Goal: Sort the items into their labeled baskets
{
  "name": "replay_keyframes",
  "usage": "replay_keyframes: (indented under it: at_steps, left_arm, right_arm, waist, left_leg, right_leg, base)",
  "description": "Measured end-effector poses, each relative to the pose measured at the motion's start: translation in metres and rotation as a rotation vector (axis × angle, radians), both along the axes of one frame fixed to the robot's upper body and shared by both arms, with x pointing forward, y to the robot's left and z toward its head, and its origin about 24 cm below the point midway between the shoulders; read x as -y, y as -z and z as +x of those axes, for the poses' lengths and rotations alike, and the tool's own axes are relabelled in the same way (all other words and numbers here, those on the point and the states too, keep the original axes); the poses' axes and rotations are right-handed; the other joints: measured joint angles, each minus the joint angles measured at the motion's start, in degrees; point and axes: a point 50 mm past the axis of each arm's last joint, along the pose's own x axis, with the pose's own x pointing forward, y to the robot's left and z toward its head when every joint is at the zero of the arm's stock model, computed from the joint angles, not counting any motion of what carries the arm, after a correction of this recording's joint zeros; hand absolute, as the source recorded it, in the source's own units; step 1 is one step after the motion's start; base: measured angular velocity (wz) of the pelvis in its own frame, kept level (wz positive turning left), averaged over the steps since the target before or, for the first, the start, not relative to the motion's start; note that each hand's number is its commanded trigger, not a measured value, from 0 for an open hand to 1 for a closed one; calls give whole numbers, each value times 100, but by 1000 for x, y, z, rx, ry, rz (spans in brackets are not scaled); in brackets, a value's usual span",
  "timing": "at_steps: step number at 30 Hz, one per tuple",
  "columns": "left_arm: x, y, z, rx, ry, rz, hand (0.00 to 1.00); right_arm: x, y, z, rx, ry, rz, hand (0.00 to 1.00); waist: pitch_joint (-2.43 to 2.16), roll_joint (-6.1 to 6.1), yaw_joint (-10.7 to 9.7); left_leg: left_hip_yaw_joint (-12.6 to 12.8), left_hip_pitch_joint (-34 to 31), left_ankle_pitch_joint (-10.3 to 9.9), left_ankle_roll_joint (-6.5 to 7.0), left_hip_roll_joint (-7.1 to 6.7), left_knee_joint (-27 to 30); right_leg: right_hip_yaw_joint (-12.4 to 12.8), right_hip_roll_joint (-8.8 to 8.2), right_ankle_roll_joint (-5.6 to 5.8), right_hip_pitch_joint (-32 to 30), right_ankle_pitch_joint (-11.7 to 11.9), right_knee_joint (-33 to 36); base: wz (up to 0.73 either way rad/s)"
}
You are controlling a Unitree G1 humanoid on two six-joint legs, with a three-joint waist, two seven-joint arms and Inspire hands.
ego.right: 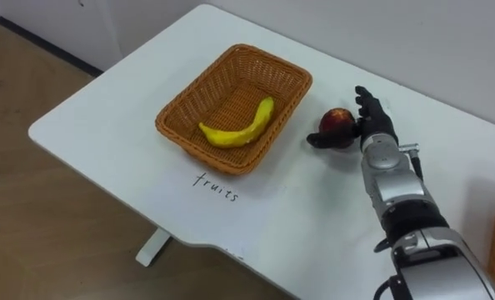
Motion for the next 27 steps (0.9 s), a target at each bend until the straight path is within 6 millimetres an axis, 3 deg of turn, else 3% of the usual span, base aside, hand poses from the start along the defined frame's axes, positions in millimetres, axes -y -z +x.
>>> replay_keyframes:
  at_steps: [3,12,17,23,24,25,26,27]
  left_arm:
    - [1,0,1,0,11,-1,0]
    - [1,0,2,2,24,-2,0]
    - [1,0,8,15,27,-8,0]
    - [-1,-1,11,23,32,-14,0]
    - [-3,-1,11,23,34,-13,0]
    - [-3,-1,11,23,34,-11,0]
    - [-5,-1,11,23,36,-8,0]
    - [-6,-2,11,22,39,-8,0]
  right_arm:
    - [0,0,0,-1,-1,4,0]
    - [0,-5,5,14,-2,-1,0]
    - [2,-7,8,5,4,-6,0]
    - [7,-7,7,-5,-10,-13,0]
    - [8,-7,7,-11,-14,-12,18]
    - [8,-7,7,-12,-16,-11,82]
    - [7,-6,7,-17,-23,-9,100]
    - [7,-5,6,-24,-31,-17,100]
  waist:
    - [27,14,-3]
    - [34,24,-16]
    - [63,34,-19]
    - [61,-30,-11]
    - [63,-59,3]
    - [67,-73,9]
    - [77,-100,6]
    - [78,-115,2]
  left_leg:
    - [-7,-26,1,-1,0,4]
    - [-37,-103,3,-3,-2,-3]
    - [-49,-104,4,-4,-2,-6]
    - [-49,-123,5,-4,-2,-15]
    - [-49,-121,5,-4,-1,-13]
    - [-49,-120,5,-4,-1,-13]
    - [-49,-111,5,-4,0,-9]
    - [-49,-110,5,-4,-1,-5]
  right_leg:
    - [-18,-4,0,-23,0,5]
    - [-63,-4,0,-83,0,3]
    - [-90,-5,0,-92,0,-6]
    - [-91,-6,1,-111,-1,-2]
    - [-91,-5,1,-110,-1,-2]
    - [-91,-6,1,-110,-1,-2]
    - [-90,-4,1,-110,-1,-3]
    - [-90,-5,1,-108,0,-3]
  base:
    - [1]
    - [2]
    - [2]
    - [0]
    - [0]
    - [0]
    - [0]
    - [0]
